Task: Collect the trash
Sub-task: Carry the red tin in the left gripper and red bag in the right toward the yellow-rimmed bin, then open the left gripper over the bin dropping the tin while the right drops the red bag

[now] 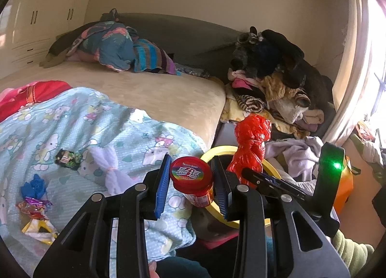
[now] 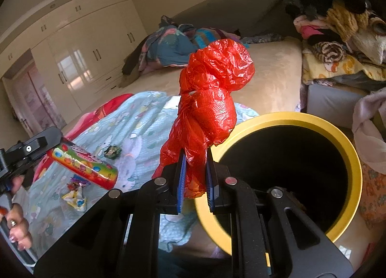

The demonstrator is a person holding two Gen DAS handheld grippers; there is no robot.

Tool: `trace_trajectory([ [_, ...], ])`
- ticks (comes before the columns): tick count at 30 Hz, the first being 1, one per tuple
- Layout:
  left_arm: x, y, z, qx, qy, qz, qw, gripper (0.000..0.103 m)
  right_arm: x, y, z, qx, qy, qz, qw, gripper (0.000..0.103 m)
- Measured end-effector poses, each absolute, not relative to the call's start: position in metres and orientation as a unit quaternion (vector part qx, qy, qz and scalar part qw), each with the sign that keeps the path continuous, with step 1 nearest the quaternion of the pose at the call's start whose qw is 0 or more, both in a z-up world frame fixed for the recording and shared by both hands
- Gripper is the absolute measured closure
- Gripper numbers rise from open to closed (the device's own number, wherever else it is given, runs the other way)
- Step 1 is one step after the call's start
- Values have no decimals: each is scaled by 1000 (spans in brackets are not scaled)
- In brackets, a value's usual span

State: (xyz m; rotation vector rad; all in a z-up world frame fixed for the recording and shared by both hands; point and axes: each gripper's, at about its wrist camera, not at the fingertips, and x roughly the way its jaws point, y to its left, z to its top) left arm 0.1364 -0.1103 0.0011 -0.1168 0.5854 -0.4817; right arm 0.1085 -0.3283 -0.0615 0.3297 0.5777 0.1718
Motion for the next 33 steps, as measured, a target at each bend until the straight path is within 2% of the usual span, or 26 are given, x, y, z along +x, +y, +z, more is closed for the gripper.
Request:
trace_trajectory([
  [33, 152, -199, -34, -21, 321, -301, 898, 71, 115, -400, -94, 220, 319, 12, 922, 93],
])
